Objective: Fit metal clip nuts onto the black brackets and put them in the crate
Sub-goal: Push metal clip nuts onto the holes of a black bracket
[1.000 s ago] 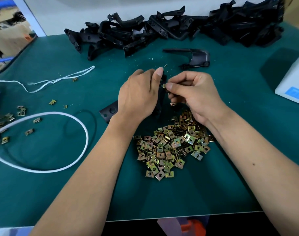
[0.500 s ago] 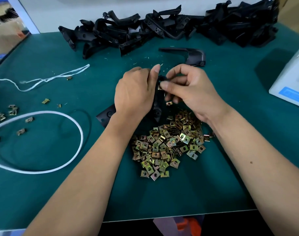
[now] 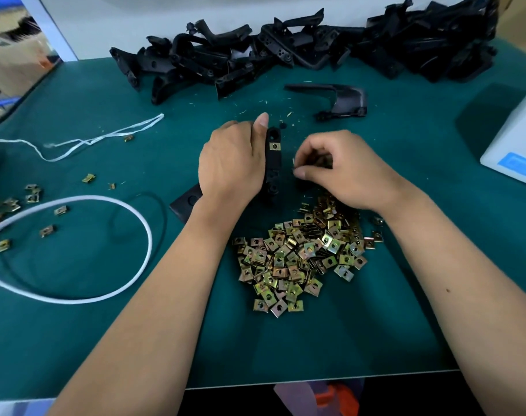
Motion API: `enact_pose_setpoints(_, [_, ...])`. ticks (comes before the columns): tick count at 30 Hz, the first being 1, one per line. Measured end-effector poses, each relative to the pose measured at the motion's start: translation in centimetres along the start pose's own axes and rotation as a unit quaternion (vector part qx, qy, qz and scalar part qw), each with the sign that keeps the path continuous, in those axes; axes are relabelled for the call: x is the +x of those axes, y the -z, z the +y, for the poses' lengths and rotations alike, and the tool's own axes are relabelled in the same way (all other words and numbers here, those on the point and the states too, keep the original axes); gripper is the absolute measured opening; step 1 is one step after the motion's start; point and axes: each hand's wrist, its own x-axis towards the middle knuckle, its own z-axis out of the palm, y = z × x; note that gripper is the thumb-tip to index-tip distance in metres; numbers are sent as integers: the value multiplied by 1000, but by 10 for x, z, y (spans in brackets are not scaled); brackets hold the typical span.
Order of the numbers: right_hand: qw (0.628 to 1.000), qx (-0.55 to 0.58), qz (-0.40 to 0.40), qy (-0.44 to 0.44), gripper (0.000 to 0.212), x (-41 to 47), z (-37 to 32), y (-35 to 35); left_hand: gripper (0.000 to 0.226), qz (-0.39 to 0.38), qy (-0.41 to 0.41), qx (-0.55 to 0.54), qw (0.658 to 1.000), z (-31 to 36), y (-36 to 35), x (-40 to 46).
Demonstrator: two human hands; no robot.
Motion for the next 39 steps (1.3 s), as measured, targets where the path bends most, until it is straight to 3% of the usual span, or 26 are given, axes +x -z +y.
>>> enact_pose_setpoints(3, [977, 207, 27, -34, 9, -1, -10, -13, 55, 23, 14, -9, 1000, 1, 2, 1])
enact_pose_setpoints(7, [945, 320, 31, -63, 11, -2, -12, -18, 54, 52, 31, -29, 998, 1, 5, 2])
enact_pose_setpoints(20, [929, 361, 32, -76, 21, -2, -17, -20, 53, 74, 26, -53, 996, 1, 8, 1])
enact_pose_setpoints(39, [934, 350, 40, -53, 22, -3, -19, -19, 53, 72, 20, -51, 996, 4, 8, 1])
